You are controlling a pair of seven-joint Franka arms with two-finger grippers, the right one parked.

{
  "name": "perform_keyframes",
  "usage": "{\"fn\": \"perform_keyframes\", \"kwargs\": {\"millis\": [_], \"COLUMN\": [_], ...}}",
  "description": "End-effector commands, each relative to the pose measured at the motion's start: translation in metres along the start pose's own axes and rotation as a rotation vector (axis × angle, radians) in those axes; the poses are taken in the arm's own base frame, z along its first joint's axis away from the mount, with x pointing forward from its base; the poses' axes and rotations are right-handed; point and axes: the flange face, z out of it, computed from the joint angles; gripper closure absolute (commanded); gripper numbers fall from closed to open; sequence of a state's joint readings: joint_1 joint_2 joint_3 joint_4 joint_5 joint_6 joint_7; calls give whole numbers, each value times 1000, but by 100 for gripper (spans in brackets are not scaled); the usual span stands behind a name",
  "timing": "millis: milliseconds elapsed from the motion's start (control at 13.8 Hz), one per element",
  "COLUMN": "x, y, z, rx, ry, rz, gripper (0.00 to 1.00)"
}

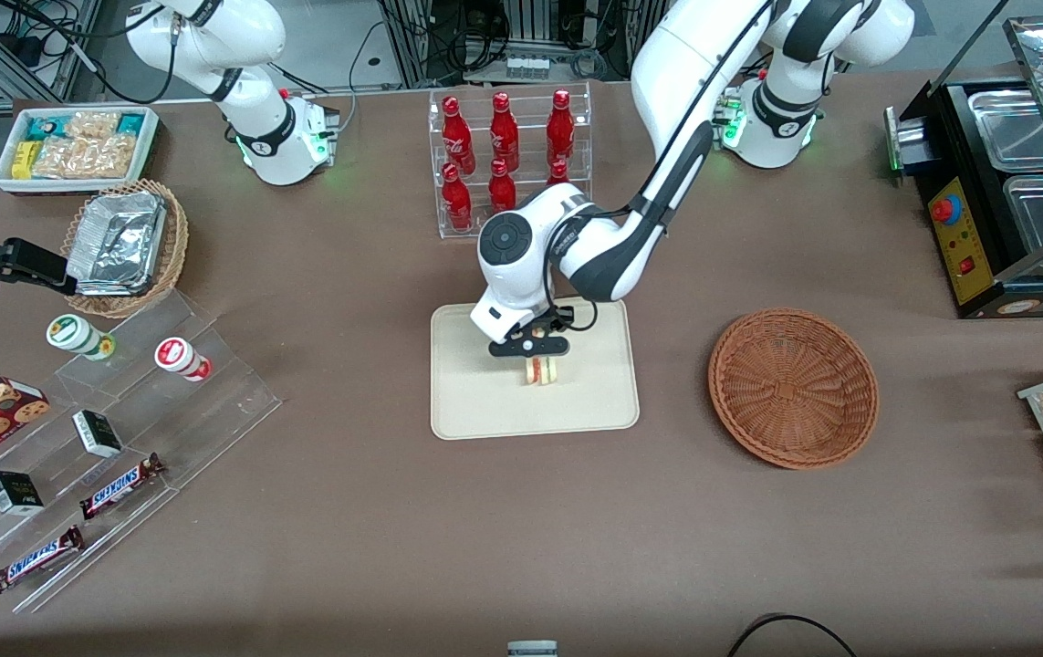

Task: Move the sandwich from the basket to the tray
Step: 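Lift the sandwich and carry it with the left gripper over the cream tray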

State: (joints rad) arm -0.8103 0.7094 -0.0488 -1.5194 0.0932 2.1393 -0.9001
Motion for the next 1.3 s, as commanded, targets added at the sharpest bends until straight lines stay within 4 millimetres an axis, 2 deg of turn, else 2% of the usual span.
{"fn": "perform_keyframes", "kwargs": {"millis": [0, 290, 507, 580, 652, 725, 797, 942, 1087, 1232], "x": [3, 9, 13, 13, 13, 14, 14, 18, 25, 37], "y": [10, 15, 15, 16, 16, 16, 16, 13, 10, -10], "z": [7, 19, 21, 21, 21, 21, 19, 9, -21, -57], "rx": [-5, -12, -12, -14, -14, -14, -14, -24, -50, -48], "ry": [36, 42, 47, 47, 46, 46, 49, 58, 78, 77], "rz": [-12, -24, -28, -29, -30, -30, -28, -35, -51, -86], "gripper": [100, 100, 100, 75, 39, 13, 1, 1, 1, 0]}}
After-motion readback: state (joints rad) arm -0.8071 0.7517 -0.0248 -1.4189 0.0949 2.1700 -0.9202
